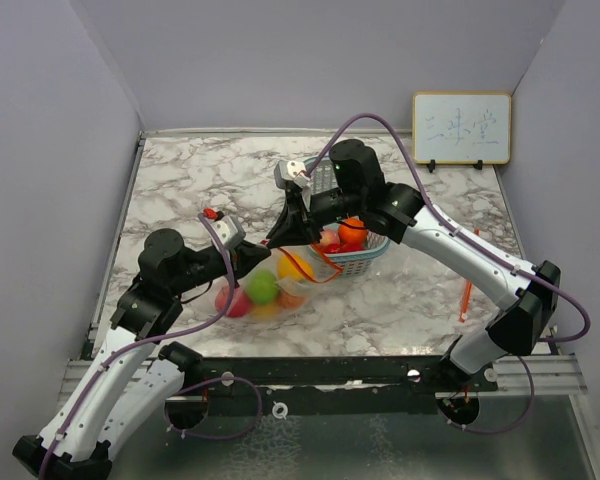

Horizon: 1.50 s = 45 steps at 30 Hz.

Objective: Place the food in the zip-top bag and seal the zipper
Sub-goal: Zip the zipper food storage bag at the center of the board.

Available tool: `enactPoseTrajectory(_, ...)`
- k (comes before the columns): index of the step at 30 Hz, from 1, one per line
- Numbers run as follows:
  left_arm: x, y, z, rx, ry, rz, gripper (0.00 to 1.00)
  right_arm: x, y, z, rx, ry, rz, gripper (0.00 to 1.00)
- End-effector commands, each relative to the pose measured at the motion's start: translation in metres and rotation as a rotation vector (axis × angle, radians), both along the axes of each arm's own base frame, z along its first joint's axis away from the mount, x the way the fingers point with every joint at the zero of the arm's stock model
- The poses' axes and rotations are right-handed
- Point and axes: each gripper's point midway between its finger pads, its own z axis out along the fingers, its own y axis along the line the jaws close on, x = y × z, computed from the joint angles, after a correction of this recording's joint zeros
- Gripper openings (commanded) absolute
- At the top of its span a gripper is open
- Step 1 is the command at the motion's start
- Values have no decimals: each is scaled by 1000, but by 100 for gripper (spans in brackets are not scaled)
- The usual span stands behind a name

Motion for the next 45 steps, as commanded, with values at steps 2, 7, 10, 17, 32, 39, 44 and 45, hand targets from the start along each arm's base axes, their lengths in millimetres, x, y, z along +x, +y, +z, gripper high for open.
enactPoseTrajectory(2, 5, 5, 18, -31, -54, 49, 0, 4, 1, 6, 9, -23, -22, 2)
enactPoseTrajectory(7, 0, 7, 34, -52, -89, 47, 0, 27, 0, -4, -31, -40, -141, 2)
enactPoseTrajectory(10, -1, 11, 40, -55, -106, 65, 0, 37, -3, -8, -46, -43, -179, 2)
enactPoseTrajectory(17, -2, 19, 53, -55, -143, 106, 0, 46, -6, -18, -65, -34, -187, 2)
enactPoseTrajectory(32, 18, 69, 76, -15, -240, 408, 0, 49, -23, -45, -120, -28, -179, 2)
enactPoseTrajectory(39, 29, 98, 85, -32, -274, 585, 0, 48, -31, -60, -147, -13, -192, 2)
enactPoseTrajectory(44, 34, 115, 88, -44, -287, 688, 0, 52, -38, -73, -173, 0, -220, 2)
enactPoseTrajectory(45, 35, 117, 88, -41, -288, 703, 0, 52, -39, -76, -179, 3, -227, 2)
